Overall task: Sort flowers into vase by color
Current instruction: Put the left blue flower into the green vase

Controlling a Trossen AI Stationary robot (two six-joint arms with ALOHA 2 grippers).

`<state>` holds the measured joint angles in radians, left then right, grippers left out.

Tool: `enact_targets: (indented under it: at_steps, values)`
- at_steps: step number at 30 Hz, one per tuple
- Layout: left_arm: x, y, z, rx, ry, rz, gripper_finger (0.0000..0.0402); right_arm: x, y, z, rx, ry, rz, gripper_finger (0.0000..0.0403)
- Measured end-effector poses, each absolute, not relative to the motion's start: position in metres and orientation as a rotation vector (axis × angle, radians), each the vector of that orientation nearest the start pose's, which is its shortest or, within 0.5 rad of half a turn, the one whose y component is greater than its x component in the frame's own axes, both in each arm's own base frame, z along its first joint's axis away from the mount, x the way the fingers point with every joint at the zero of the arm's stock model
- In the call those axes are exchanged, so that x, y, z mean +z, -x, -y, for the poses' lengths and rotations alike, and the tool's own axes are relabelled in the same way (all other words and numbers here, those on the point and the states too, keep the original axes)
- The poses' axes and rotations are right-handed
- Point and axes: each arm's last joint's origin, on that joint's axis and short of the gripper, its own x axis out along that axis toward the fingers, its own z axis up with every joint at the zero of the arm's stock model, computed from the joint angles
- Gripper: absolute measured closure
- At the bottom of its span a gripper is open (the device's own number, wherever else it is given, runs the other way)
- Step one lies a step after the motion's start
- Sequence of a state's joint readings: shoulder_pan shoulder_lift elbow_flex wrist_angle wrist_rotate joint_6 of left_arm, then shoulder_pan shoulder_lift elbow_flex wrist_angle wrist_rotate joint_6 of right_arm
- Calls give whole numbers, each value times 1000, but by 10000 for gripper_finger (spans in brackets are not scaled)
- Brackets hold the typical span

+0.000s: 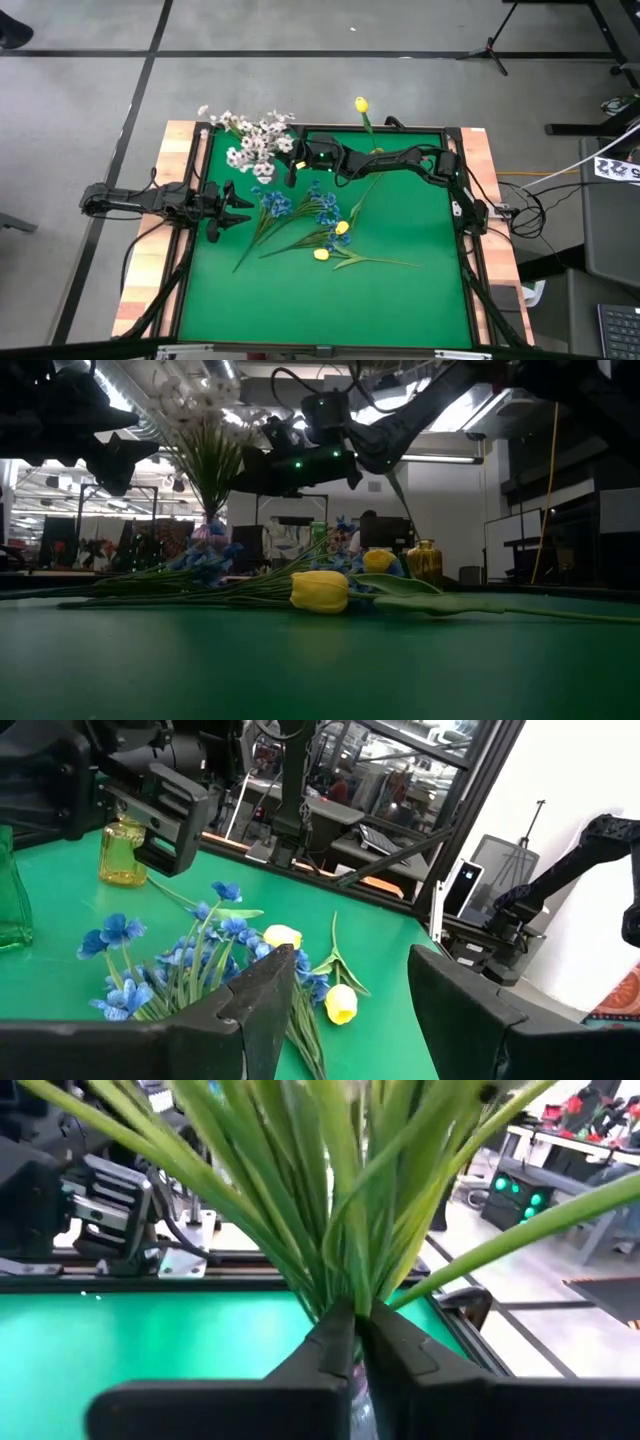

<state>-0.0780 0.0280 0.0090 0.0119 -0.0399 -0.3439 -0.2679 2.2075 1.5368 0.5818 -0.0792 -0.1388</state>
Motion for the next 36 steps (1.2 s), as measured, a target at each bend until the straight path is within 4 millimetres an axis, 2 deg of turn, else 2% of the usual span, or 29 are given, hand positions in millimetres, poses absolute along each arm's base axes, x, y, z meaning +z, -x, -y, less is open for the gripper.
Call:
enact_targets:
  at_steps: [10,18,21,27,36]
  values:
    - [166,-99,7,-36,360,-13,207,203,-485,132,-204,106,-87,293]
    - [166,-99,7,-36,365,-13,208,195,-484,131,-183,77,-175,186]
    - [166,-99,6,-35,365,-13,208,193,-483,130,-157,67,-211,158]
    - [166,-99,7,-36,368,-13,208,193,-479,128,-127,50,-295,148]
    - [166,-99,7,-36,371,-13,208,230,-456,122,-103,117,-440,154]
